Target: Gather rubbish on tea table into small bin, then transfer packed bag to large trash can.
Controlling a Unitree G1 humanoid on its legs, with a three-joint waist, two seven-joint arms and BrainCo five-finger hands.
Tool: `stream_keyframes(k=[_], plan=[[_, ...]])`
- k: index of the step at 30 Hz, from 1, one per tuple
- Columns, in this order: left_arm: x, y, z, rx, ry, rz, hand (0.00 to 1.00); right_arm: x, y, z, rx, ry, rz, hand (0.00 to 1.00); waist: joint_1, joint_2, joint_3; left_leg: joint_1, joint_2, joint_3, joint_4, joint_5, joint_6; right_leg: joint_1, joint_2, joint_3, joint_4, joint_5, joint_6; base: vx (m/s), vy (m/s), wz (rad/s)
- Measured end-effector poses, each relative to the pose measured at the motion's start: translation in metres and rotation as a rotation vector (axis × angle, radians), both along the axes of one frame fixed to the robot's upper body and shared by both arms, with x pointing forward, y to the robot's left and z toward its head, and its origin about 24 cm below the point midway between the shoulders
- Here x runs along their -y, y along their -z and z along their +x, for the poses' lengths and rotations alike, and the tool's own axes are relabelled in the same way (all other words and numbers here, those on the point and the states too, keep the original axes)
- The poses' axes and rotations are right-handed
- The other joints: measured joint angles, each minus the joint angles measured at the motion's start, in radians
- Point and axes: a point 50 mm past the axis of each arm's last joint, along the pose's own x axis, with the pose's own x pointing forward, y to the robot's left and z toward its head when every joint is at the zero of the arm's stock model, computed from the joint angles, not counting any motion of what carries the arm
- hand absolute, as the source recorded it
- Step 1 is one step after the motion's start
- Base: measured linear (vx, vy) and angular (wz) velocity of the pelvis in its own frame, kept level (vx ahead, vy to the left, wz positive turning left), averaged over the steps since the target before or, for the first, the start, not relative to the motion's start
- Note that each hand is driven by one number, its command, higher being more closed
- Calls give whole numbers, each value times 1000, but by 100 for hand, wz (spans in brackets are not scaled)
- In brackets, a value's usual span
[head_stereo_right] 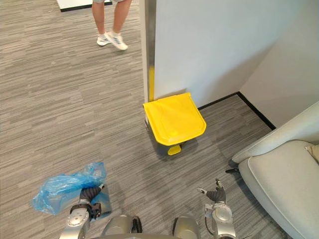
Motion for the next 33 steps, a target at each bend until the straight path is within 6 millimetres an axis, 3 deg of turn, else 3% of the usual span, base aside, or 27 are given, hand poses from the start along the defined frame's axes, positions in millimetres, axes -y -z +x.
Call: stream_keyframes(k=[1, 2, 3, 4, 5, 6, 7, 9, 11, 13, 15, 16, 17, 23, 25, 33], plan=[[-2, -2, 3, 8, -4, 10, 100, 0, 0, 0, -1, -1, 0, 0, -2, 15, 8, 25, 8, 0, -20, 2, -4, -28, 6, -28, -91, 11, -33, 274, -100, -1], [-3, -3, 4, 13, -6, 10, 100, 0, 1, 0, -5, -2, -1, 0, -3, 15, 9, 34, 11, -2, -26, 4, -7, -39, 12, -32, -142, 23, -50, 338, -159, 14], [-3, -4, 8, 19, -7, 11, 100, 2, 3, -3, -25, -1, -1, 0, -4, 6, 4, 50, 17, -13, -40, 9, -28, -51, 35, -19, -279, 79, -67, 234, -141, 35], [-7, -4, 8, 15, -7, 24, 100, 3, 7, -9, -48, 4, -1, 0, -9, -5, -2, 63, 6, -28, -47, 10, -58, -45, 54, 18, -432, 228, -94, 249, -149, 47], [-7, -2, 7, 7, -8, 23, 100, 5, 9, -13, -64, 6, -7, 0, -19, -15, -9, 73, 0, -50, -50, 4, -70, -40, 59, 33, -442, 311, -111, 336, -164, 39], [1, 4, 3, -16, -16, -6, 100, 14, 10, -16, -93, 10, -25, 0, -25, 35, -21, 81, 36, -71, -56, 6, -94, -31, 86, 22, -428, 312, -117, 410, -219, 9], [5, 6, 1, -21, -19, -19, 100, 16, 9, -15, -89, 10, -33, 0, -24, 47, -29, 81, 56, -83, -50, 26, -127, -25, 100, 20, -433, 289, -127, 401, -227, -8], [13, 8, 1, -23, -18, -46, 100, 19, 8, -15, -90, 14, -38, 0, -24, 71, -24, 54, 85, -120, 33, 36, -144, 11, 126, -2, -455, 275, -143, 275, -184, 6], [21, 9, 2, -20, -17, -72, 100, 18, 11, -23, -107, 22, -31, 0, -23, 65, -20, -20, 119, -153, 228, 78, -151, 94, 139, -21, -515, 271, -150, 236, -124, 24], [33, 13, 0, -33, 2, -101, 100, 17, 13, -29, -108, 40, -23, 0, -21, 57, -18, -62, 145, -122, 294, 42, -128, 189, 135, -34, -577, 272, -150, 221, -40, 18], [41, 13, 2, -31, 23, -118, 100, 20, 10, -27, -88, 58, -25, 0, -21, 60, -23, -106, 150, -61, 172, 56, -126, 204, 127, -40, -600, 273, -148, 144, 87, 3], [43, 13, 3, -31, 35, -122, 100, 24, 10, -29, -80, 94, -18, 0, -22, 77, -29, -117, 149, -29, 72, 96, -122, 201, 133, -37, -611, 274, -130, 122, 144, 2], [39, 14, 2, -36, 37, -111, 100, 20, 13, -33, -91, 116, 1, 0, -21, 67, -40, -88, 120, -29, 7, 96, -122, 200, 128, -30, -638, 283, -112, 103, 118, 3], [28, 17, -9, -70, 31, -82, 100, 20, 17, -41, -111, 133, 8, 0, -20, 62, -44, -18, 66, -1, -81, 104, -112, 230, 100, 6, -675, 295, -94, 53, 69, -9], [21, 19, -11, -89, 27, -63, 100, 25, 17, -45, -114, 165, 10, 0, -23, 59, -47, 0, 50, 8, -136, 133, -113, 225, 95, 16, -688, 299, -94, 5, -4, -8], [10, 20, -15, -106, 12, -37, 100, 26, 20, -48, -147, 162, 7, 0, -24, 57, -49, 10, 46, 14, -193, 151, -119, 199, 105, 33, -693, 313, -98, -6, -25, -8]])
